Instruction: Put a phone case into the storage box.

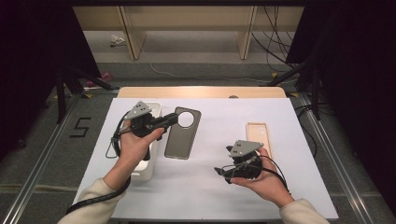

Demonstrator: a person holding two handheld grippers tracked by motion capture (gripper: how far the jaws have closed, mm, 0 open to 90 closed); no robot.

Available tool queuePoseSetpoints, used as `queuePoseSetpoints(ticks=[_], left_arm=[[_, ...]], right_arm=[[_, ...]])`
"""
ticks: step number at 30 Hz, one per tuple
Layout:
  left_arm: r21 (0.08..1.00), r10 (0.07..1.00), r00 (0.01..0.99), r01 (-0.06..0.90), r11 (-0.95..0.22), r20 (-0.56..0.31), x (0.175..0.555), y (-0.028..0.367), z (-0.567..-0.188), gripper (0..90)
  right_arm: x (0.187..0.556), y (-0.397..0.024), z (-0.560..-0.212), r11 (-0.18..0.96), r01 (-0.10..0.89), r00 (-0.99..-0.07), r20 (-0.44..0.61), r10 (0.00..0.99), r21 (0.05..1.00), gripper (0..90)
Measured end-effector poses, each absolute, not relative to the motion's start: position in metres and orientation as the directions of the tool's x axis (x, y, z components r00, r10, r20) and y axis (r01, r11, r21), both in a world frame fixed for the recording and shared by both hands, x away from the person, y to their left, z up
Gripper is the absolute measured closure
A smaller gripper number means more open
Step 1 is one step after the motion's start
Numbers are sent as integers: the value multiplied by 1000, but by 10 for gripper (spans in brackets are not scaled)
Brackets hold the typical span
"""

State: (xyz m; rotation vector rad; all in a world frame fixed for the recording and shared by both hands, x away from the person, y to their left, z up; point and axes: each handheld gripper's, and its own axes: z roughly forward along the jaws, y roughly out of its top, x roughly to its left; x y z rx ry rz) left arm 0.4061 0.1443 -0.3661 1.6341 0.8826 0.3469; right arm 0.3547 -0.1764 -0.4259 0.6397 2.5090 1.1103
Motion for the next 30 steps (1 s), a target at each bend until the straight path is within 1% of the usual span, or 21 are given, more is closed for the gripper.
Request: queuePoseSetpoints(ticks=[10,23,30], left_arm=[[938,718,652,347,3,-243,410,160,-358,818],[938,721,647,347,10,-247,418,172,-351,818],[941,732,640,340,5,-235,427,179,-342,818]], right_arm=[[355,-177,-426,591,271,-845,-106,524,759,175],[355,-177,-426,586,277,-843,-99,528,762,174],[356,-177,-426,583,278,-844,-96,527,763,174]])
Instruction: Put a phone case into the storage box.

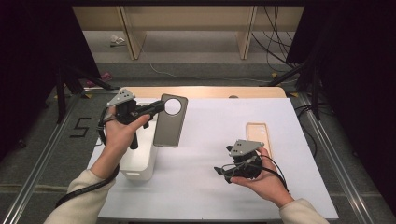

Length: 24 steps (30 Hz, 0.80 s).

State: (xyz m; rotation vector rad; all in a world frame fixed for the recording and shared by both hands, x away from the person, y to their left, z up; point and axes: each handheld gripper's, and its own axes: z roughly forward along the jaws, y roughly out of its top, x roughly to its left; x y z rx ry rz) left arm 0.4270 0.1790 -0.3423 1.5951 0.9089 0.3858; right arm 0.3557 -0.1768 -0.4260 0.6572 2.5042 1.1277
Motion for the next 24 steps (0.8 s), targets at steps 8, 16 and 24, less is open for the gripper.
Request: queuePoseSetpoints(ticks=[8,16,24], left_arm=[[940,741,627,340,19,-242,437,191,-337,818],[939,747,618,343,23,-244,445,200,-336,818],[937,752,609,348,31,-251,453,209,-336,818]], right_arm=[[356,-177,-426,582,282,-842,-94,531,763,174],[356,-177,-427,581,281,-842,-93,531,764,175],[356,-177,-427,580,281,-843,-92,529,765,175]])
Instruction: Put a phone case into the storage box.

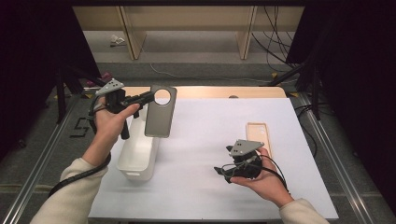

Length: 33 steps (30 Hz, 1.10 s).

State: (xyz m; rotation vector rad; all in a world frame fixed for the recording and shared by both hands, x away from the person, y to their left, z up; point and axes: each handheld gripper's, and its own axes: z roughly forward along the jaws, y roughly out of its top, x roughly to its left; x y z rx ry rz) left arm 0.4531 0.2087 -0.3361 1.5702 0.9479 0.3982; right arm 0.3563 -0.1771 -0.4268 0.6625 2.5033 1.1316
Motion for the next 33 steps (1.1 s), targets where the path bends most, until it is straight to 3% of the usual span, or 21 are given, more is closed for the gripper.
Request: queuePoseSetpoints(ticks=[33], left_arm=[[939,780,580,344,27,-235,472,228,-332,818]], right_arm=[[356,-177,-427,576,283,-843,-87,531,767,175]])
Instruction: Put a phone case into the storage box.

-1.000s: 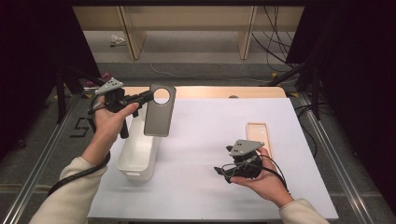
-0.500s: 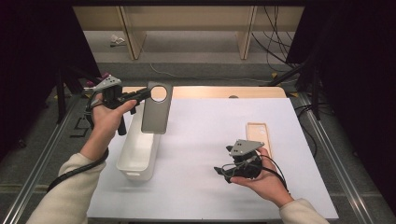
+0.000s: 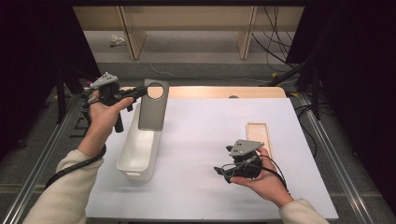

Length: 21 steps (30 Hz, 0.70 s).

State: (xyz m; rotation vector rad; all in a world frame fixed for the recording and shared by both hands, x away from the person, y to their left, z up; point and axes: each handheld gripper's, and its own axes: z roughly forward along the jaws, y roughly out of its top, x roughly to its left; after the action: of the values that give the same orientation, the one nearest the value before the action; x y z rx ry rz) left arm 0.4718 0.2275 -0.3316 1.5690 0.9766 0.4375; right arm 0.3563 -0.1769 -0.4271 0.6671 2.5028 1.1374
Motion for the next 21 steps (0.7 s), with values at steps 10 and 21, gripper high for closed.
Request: queuePoseSetpoints(ticks=[10,21], left_arm=[[937,787,569,348,32,-238,478,233,-332,818],[933,803,551,359,18,-228,485,237,-335,818]], right_arm=[[356,-177,-427,575,286,-843,-84,531,767,175],[356,-177,-428,575,286,-844,-83,531,766,175]])
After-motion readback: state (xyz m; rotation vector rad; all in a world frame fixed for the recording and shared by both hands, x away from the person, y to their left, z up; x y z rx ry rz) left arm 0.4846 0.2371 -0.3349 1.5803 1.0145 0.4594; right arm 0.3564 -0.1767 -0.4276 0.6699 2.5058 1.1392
